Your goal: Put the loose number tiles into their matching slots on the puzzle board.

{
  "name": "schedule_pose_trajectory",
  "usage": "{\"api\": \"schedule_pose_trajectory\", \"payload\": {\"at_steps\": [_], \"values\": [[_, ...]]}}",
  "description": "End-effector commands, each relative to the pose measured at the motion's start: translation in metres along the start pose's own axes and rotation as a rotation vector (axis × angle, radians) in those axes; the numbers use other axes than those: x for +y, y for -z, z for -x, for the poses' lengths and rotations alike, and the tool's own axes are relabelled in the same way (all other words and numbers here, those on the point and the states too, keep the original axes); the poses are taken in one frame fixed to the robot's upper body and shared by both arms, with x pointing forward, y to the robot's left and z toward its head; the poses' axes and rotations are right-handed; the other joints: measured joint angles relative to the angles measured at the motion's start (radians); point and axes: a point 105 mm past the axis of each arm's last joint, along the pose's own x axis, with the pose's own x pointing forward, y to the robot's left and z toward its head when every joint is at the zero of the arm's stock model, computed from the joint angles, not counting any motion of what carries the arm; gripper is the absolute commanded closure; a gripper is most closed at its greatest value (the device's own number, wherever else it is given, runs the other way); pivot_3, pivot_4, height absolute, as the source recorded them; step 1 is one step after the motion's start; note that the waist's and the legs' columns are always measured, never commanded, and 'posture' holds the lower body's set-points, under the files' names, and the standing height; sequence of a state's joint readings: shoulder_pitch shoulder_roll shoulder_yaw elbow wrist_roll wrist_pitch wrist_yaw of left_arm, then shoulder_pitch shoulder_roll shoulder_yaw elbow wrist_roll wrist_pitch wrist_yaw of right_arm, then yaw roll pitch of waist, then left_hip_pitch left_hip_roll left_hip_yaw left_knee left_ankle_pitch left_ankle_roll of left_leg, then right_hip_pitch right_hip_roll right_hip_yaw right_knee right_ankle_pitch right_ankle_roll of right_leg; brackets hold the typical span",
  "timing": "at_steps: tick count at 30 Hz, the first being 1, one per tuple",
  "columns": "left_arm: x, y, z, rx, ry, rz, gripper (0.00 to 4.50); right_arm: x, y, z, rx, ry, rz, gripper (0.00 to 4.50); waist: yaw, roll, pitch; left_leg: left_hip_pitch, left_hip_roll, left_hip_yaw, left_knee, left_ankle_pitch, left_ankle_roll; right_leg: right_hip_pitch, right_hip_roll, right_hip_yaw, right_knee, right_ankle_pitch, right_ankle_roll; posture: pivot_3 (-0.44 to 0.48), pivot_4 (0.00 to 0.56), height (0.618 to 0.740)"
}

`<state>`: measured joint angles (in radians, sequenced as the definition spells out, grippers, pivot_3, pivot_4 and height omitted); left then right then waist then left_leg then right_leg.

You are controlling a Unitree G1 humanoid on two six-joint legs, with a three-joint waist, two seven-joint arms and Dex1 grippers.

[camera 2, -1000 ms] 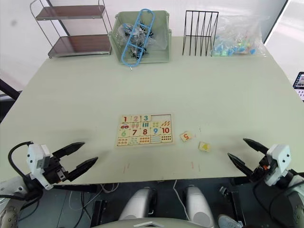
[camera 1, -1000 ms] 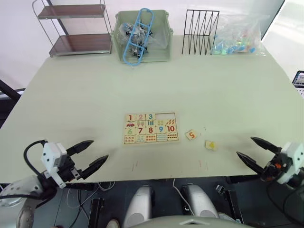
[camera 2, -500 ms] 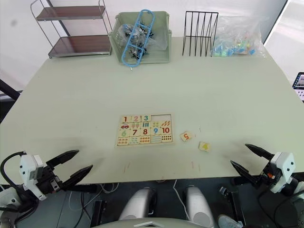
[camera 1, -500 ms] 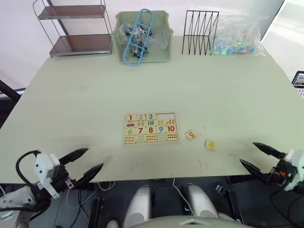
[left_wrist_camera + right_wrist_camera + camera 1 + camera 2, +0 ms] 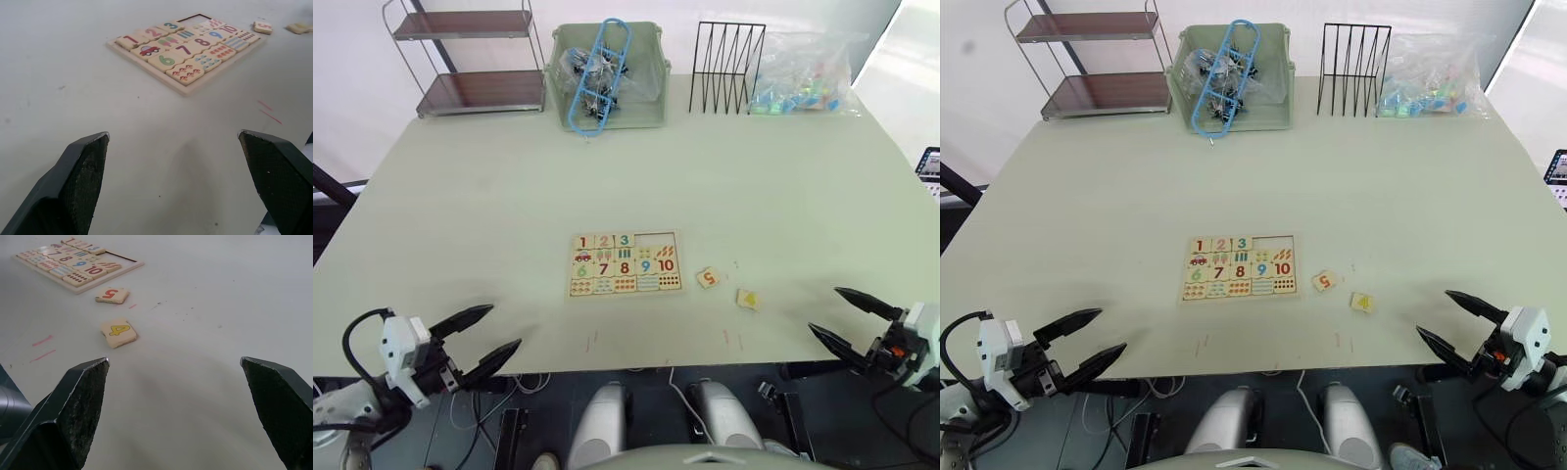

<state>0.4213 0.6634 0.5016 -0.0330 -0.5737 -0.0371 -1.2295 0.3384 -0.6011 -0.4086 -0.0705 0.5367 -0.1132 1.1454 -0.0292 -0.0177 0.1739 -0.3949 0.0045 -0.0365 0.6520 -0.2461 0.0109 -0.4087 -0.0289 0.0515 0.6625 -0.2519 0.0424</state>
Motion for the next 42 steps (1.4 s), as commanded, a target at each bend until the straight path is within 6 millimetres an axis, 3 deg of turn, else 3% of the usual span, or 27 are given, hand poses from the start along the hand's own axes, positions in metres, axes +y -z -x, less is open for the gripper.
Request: {"api": "schedule_pose_trajectory", "payload": {"at_steps": [1,14,42], "values": [[0.005,-0.011,0.000,-0.023,0.042,-0.043,0.00,0.003,-0.016,-0.006,-0.036,-0.051,0.036,0.01,0.000,0.000,0.000,0.000,0.000,0.000,0.000,0.000,0.000,0.000,0.000,0.000,0.000,0.000,0.000,0.000,0.150,0.739],[0.019,-0.023,-0.014,-0.024,0.187,-0.110,0.00,0.009,-0.032,-0.030,-0.067,-0.173,0.070,0.01,-0.001,0.000,0.000,0.000,0.000,0.000,0.000,0.000,0.000,0.000,0.001,0.000,0.000,0.004,0.000,0.000,0.150,0.739],[0.015,-0.026,-0.019,-0.043,0.173,-0.110,0.00,0.007,-0.027,-0.029,-0.066,-0.160,0.087,0.01,0.000,0.000,0.000,0.000,0.000,0.000,0.001,0.000,0.000,0.000,0.000,0.000,0.001,0.005,0.001,0.000,0.150,0.739]]}}
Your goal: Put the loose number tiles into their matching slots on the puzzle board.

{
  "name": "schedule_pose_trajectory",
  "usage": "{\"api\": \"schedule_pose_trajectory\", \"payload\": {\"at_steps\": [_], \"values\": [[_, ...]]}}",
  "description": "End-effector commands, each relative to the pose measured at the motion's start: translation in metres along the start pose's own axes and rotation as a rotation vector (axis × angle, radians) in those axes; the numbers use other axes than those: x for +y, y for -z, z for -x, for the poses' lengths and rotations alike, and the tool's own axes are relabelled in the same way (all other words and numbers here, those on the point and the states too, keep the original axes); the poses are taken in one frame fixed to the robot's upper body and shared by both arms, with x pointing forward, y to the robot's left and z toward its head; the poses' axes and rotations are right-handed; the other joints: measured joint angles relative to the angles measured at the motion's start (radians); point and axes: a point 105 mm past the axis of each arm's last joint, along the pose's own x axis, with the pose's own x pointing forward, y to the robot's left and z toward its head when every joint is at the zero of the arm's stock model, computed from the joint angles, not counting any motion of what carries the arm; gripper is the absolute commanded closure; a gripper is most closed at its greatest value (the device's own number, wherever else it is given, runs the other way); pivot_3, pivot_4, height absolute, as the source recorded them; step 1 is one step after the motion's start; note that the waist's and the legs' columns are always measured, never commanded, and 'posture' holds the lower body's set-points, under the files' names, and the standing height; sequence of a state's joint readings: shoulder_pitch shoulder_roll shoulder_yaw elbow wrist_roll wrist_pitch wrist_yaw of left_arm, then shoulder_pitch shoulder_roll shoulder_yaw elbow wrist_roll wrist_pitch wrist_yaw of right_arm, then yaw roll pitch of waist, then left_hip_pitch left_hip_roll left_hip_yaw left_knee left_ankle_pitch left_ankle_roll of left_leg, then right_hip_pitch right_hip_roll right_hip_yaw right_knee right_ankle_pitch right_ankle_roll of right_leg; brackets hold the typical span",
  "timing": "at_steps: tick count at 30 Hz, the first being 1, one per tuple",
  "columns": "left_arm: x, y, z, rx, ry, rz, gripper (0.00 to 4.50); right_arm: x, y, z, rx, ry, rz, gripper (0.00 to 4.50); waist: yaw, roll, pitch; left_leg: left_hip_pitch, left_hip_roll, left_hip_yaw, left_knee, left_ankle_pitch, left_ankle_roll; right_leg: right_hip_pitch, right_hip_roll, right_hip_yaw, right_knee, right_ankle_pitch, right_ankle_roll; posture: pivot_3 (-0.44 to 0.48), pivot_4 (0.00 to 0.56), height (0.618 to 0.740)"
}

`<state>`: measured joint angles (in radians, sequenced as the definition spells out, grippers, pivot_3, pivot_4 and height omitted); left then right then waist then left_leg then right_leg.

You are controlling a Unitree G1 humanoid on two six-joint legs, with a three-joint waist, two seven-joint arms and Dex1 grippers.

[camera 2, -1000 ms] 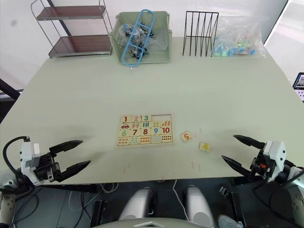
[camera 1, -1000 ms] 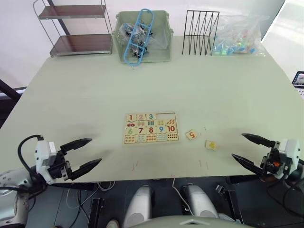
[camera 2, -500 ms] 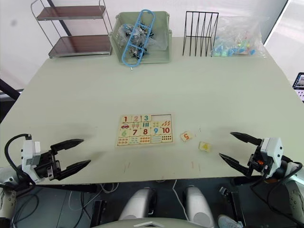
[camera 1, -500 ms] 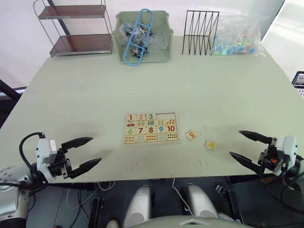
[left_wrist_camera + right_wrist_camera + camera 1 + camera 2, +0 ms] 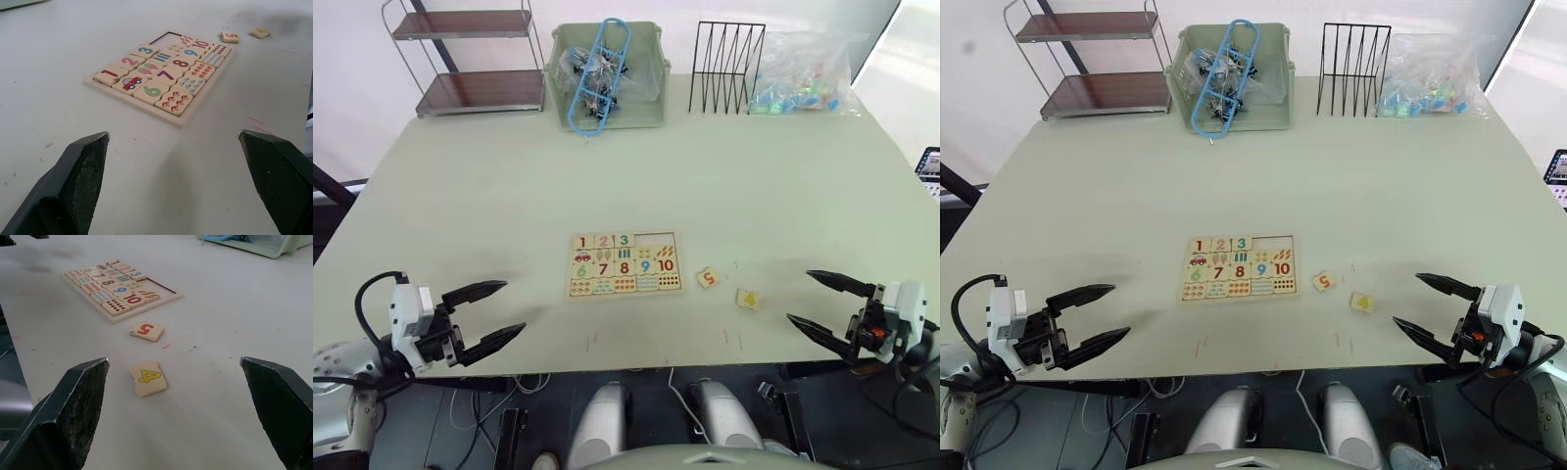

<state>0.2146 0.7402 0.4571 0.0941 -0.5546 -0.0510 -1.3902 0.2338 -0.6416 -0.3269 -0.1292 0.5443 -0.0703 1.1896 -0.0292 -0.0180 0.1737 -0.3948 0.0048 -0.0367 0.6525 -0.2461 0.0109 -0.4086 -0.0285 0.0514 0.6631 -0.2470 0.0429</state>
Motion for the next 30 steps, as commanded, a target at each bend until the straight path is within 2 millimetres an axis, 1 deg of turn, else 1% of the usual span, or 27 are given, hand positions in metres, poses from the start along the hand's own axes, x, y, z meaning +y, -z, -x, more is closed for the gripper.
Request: {"api": "schedule_pose_trajectory", "payload": {"at_steps": [1,9,15,23,27,30], "values": [[-0.001,-0.006,-0.002,-0.015,0.005,-0.016,0.00,-0.002,-0.005,0.001,-0.013,0.009,0.029,0.01,0.000,0.000,0.000,0.000,0.000,0.000,0.000,0.000,0.000,0.000,0.000,0.000,0.000,0.000,0.000,0.000,0.150,0.739],[-0.004,-0.008,-0.006,-0.018,0.016,-0.016,0.00,0.003,-0.004,0.000,-0.009,-0.004,0.031,0.01,0.000,0.000,0.000,0.000,0.000,0.000,0.000,0.000,0.000,0.000,0.000,0.000,0.000,0.000,0.000,0.000,0.150,0.739],[0.001,-0.014,-0.013,-0.005,0.080,-0.050,0.00,0.005,-0.004,-0.003,0.003,-0.033,0.027,0.01,0.001,0.000,0.000,0.000,0.000,0.000,0.000,0.000,0.000,0.000,0.001,0.000,0.000,0.000,0.000,0.000,0.150,0.739],[-0.002,-0.022,-0.027,-0.001,0.286,-0.088,0.00,0.004,-0.008,-0.016,0.030,-0.043,0.032,0.01,0.002,0.000,0.000,0.000,0.000,0.001,0.000,0.000,0.000,0.000,0.001,0.000,0.001,0.000,0.000,0.000,0.150,0.739],[0.001,-0.030,-0.032,-0.002,0.352,-0.104,0.00,0.005,-0.009,-0.021,0.047,-0.060,0.049,0.01,0.004,0.000,0.000,0.000,0.000,0.000,0.001,0.000,0.000,0.000,0.001,0.000,0.001,0.000,0.000,0.000,0.150,0.739],[0.001,-0.032,-0.035,0.000,0.384,-0.103,0.00,0.008,-0.005,-0.025,0.077,-0.102,0.038,0.01,0.004,0.000,0.000,0.000,0.000,0.000,0.001,0.000,0.000,0.000,0.001,0.000,0.001,0.000,0.000,0.000,0.150,0.739]]}}
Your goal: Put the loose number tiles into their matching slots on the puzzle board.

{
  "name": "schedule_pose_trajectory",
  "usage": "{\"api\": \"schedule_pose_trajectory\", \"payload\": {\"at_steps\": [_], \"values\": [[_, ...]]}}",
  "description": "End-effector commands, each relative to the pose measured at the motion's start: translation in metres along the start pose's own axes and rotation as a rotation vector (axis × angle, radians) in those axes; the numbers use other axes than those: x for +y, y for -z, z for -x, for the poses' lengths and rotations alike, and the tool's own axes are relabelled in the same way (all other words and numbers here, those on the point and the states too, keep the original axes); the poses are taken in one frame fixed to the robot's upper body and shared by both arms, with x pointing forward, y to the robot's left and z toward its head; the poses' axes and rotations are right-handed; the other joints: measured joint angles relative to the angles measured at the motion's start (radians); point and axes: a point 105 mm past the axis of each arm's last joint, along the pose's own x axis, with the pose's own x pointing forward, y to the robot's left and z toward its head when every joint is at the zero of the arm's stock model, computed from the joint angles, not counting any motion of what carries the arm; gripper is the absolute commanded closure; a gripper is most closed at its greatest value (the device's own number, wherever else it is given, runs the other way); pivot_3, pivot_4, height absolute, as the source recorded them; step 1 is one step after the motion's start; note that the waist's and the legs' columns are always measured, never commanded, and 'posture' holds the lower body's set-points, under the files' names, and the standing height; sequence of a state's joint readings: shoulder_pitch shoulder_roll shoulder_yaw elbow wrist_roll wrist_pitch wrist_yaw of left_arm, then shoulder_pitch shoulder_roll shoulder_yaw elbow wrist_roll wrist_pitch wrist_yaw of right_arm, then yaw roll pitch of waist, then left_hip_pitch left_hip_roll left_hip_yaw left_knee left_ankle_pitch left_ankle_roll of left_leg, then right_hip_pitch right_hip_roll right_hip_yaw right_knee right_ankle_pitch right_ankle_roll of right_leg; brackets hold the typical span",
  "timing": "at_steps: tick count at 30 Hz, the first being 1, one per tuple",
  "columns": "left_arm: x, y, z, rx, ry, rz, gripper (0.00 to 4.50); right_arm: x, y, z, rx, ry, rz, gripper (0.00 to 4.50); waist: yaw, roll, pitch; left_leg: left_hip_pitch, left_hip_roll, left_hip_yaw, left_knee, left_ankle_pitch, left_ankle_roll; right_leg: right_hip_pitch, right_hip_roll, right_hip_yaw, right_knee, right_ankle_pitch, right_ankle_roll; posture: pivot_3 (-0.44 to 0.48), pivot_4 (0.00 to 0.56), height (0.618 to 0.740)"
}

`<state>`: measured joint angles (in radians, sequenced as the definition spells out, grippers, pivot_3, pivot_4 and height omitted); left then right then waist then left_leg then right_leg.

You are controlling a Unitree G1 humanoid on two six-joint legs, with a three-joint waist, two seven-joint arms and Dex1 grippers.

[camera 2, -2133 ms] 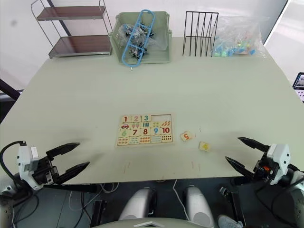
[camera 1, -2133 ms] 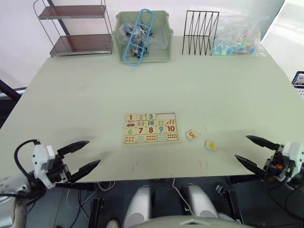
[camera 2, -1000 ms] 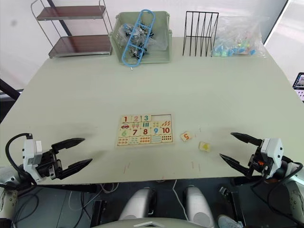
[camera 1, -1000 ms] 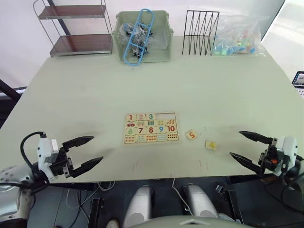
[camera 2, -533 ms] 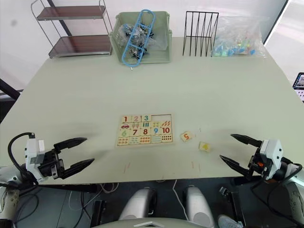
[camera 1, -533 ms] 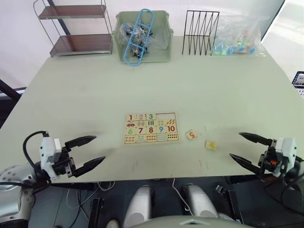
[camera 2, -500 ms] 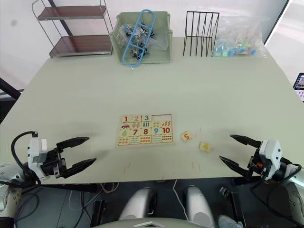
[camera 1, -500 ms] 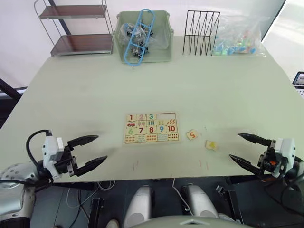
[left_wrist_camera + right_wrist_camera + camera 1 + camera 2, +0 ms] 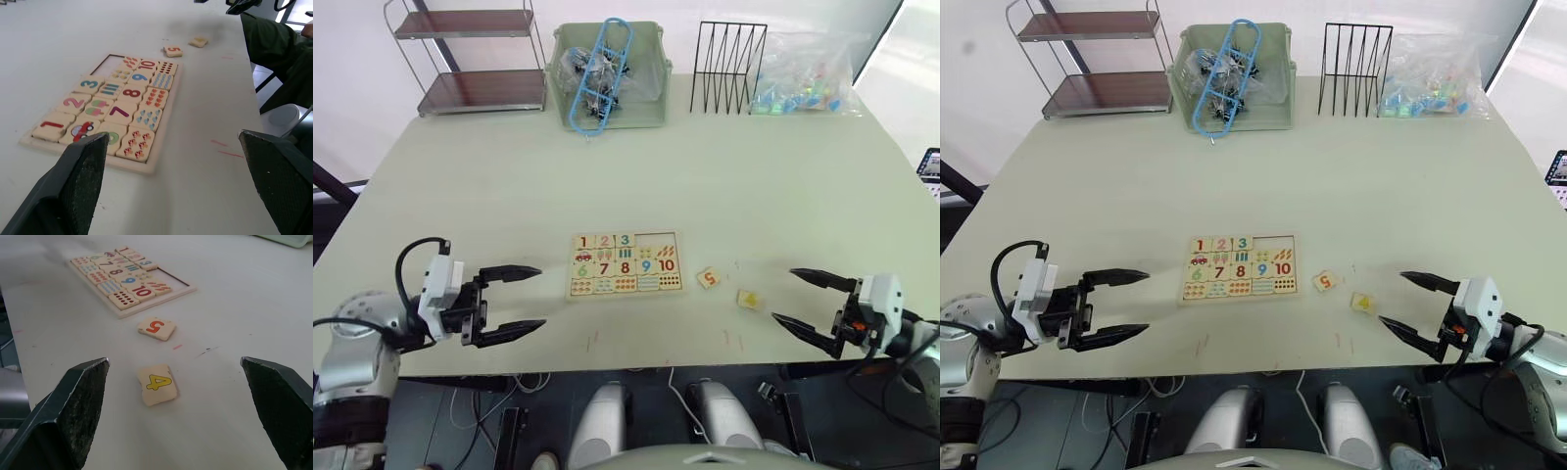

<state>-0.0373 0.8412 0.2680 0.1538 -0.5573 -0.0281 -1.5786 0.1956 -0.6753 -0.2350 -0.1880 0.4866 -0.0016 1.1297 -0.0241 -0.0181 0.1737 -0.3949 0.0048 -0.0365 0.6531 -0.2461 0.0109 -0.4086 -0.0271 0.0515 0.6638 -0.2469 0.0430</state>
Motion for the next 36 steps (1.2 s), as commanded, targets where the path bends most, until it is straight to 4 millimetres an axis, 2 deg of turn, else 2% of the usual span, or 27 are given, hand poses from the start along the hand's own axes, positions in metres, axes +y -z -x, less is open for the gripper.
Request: {"api": "schedule_pose_trajectory", "payload": {"at_steps": [1,8,20,36], "values": [[-0.001,-0.005,0.001,-0.007,0.051,-0.006,0.00,0.002,-0.005,-0.004,0.021,-0.048,0.030,0.01,-0.001,0.000,0.000,0.000,0.000,0.000,0.000,0.000,0.000,0.000,0.000,0.000,0.000,0.000,0.000,0.000,0.150,0.739],[0.004,-0.015,0.000,-0.018,0.081,-0.036,0.00,0.004,0.005,-0.020,0.143,-0.111,0.011,0.01,0.000,0.000,0.000,0.000,0.000,0.000,0.000,0.000,0.000,0.000,0.000,0.000,0.000,0.000,0.000,0.000,0.150,0.739],[-0.006,-0.021,0.003,-0.028,0.100,-0.046,0.00,-0.004,0.016,-0.038,0.293,-0.133,0.080,0.01,0.007,0.000,0.000,-0.001,0.000,0.000,0.000,0.000,0.000,-0.001,0.000,0.000,0.000,0.000,0.000,0.000,0.150,0.739],[-0.008,-0.019,0.004,-0.036,0.080,-0.050,0.00,-0.009,0.030,-0.029,0.372,-0.135,0.063,0.01,0.010,0.000,0.000,-0.001,0.000,0.000,0.001,0.000,0.000,-0.001,0.000,0.000,0.000,0.000,0.000,0.000,0.150,0.739]]}}
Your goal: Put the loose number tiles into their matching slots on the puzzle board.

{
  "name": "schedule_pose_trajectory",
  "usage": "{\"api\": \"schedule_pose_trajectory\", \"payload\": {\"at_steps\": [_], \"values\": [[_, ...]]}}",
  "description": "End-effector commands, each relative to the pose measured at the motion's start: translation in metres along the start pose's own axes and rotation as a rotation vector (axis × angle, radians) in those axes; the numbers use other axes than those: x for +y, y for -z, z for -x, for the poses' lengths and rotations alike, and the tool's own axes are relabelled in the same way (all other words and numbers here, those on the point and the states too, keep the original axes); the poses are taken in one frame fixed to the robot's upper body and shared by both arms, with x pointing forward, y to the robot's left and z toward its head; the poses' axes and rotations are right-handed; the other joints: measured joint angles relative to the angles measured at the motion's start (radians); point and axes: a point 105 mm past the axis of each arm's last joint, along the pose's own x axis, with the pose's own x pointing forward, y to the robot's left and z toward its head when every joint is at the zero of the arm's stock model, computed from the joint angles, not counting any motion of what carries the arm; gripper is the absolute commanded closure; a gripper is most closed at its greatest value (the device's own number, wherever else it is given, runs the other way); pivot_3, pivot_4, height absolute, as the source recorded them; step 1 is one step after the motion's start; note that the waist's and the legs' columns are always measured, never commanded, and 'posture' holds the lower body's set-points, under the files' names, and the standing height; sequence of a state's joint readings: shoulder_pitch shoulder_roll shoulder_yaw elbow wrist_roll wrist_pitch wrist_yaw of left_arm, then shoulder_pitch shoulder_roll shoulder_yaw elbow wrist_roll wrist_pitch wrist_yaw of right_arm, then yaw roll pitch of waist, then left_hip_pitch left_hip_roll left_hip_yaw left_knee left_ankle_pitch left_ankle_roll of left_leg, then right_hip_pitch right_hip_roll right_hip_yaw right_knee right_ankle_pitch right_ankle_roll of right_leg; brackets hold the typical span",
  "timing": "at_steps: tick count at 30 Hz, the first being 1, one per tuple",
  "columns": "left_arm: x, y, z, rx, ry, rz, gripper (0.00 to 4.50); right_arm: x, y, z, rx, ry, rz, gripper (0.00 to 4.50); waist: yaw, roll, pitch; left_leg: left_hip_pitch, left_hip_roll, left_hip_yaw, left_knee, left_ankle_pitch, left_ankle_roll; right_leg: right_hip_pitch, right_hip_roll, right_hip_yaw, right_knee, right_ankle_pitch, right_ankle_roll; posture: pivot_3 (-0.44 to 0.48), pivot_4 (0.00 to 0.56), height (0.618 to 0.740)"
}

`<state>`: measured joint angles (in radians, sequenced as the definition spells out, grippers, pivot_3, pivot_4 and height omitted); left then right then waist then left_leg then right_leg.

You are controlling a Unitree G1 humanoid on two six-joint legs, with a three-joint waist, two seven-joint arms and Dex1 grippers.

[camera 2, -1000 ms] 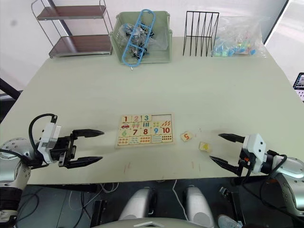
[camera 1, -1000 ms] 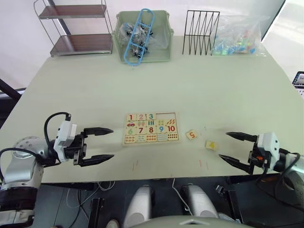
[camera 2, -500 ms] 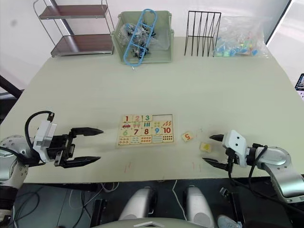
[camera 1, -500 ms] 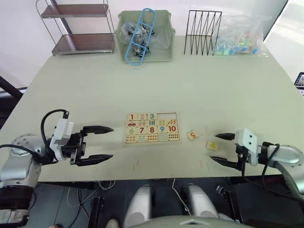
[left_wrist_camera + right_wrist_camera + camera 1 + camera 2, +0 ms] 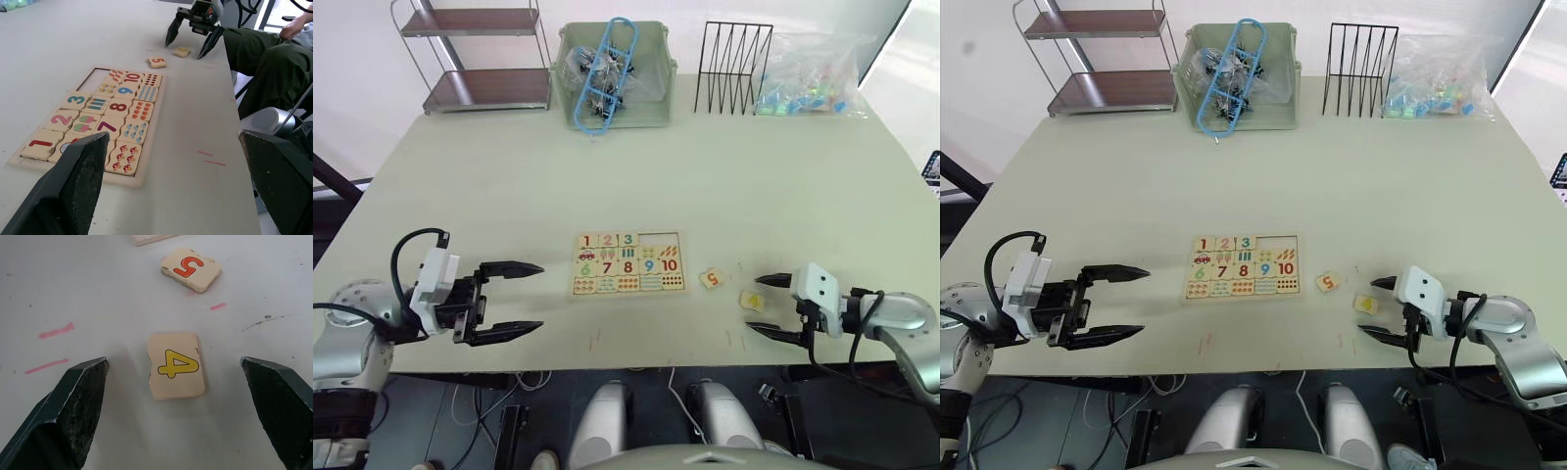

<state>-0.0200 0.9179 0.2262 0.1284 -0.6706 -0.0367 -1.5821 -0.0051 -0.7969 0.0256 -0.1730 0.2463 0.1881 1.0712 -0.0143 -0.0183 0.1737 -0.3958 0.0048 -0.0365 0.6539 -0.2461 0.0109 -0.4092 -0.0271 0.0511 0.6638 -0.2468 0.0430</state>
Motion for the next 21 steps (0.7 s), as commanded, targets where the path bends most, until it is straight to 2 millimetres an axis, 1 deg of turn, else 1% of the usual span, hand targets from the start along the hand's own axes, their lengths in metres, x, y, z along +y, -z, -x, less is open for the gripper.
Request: {"api": "schedule_pose_trajectory", "payload": {"at_steps": [1,4,6,8,10,11,12,13,14,15,19,21], "values": [[-0.003,-0.006,0.001,-0.005,0.028,-0.039,0.00,-0.004,0.008,0.007,0.040,0.013,-0.013,0.01,0.000,0.000,0.000,0.000,0.000,0.000,0.000,0.000,0.000,0.000,0.000,0.000,0.000,0.000,0.000,0.000,0.150,0.739],[-0.003,-0.006,0.000,-0.007,0.027,-0.037,0.00,-0.004,0.009,0.008,0.043,0.016,-0.015,0.01,0.000,-0.001,-0.001,0.000,0.000,0.000,0.000,0.000,0.000,0.000,0.000,0.000,0.000,0.000,0.000,0.000,0.150,0.739],[-0.003,-0.006,0.000,-0.007,0.027,-0.036,0.00,-0.005,0.009,0.008,0.039,0.022,-0.021,0.50,0.000,-0.001,-0.001,0.000,0.000,0.000,0.000,0.000,0.000,0.000,0.000,0.000,0.000,0.000,0.000,0.000,0.150,0.739],[-0.004,-0.005,0.000,-0.006,0.027,-0.035,0.00,-0.004,0.009,0.006,0.034,0.023,-0.023,1.28,0.000,-0.001,-0.001,0.000,0.000,0.000,0.000,0.000,0.000,0.000,0.000,0.000,0.000,0.000,0.000,0.000,0.150,0.739],[-0.004,-0.005,0.001,-0.004,0.025,-0.034,0.00,-0.003,0.009,0.005,0.031,0.021,-0.023,1.64,0.000,-0.001,-0.001,0.000,0.000,0.000,0.000,0.000,0.000,0.000,0.000,0.000,0.000,0.000,0.000,0.000,0.150,0.739],[-0.004,-0.005,0.001,-0.002,0.023,-0.034,0.00,-0.003,0.009,0.005,0.031,0.020,-0.021,2.15,0.000,-0.001,-0.001,0.000,0.000,0.000,0.000,0.000,0.000,0.000,0.000,0.000,0.000,0.000,0.000,0.000,0.150,0.739],[-0.004,-0.004,0.001,0.000,0.021,-0.034,0.00,-0.003,0.009,0.005,0.032,0.019,-0.020,2.51,0.000,-0.001,-0.001,0.000,0.000,0.000,0.000,0.000,0.000,0.000,0.000,0.000,0.000,0.000,0.000,0.000,0.150,0.739],[-0.003,-0.004,0.001,0.000,0.019,-0.033,0.00,-0.003,0.009,0.005,0.032,0.019,-0.020,3.07,0.000,-0.001,-0.001,0.000,0.000,0.000,0.000,0.000,0.000,0.000,0.000,0.000,0.000,0.000,0.000,0.000,0.150,0.739],[-0.003,-0.004,0.001,0.000,0.017,-0.033,0.00,-0.003,0.009,0.005,0.031,0.019,-0.020,3.51,0.000,-0.002,-0.001,0.000,0.000,0.000,0.000,0.000,0.000,0.000,0.000,0.000,0.000,0.000,0.000,0.000,0.150,0.739],[-0.003,-0.003,0.001,-0.001,0.014,-0.033,0.00,-0.004,0.008,0.006,0.028,0.021,-0.023,3.67,-0.001,-0.002,-0.001,0.000,0.000,0.000,0.000,0.000,0.000,0.000,0.000,0.000,0.000,0.000,0.000,0.000,0.150,0.739],[-0.005,-0.002,0.000,-0.008,0.001,-0.028,0.00,-0.005,0.002,0.007,0.019,0.022,-0.023,3.67,0.000,-0.002,-0.001,0.000,0.000,0.000,0.000,0.000,0.000,0.000,0.000,0.000,0.000,0.000,0.000,0.000,0.150,0.739],[-0.005,-0.002,0.000,-0.012,-0.012,-0.026,0.00,-0.005,-0.005,0.006,-0.002,0.019,-0.041,3.67,0.000,-0.002,-0.001,0.000,0.000,0.000,0.000,0.000,0.000,0.000,0.000,0.000,0.000,0.000,0.000,0.000,0.150,0.739]]}}
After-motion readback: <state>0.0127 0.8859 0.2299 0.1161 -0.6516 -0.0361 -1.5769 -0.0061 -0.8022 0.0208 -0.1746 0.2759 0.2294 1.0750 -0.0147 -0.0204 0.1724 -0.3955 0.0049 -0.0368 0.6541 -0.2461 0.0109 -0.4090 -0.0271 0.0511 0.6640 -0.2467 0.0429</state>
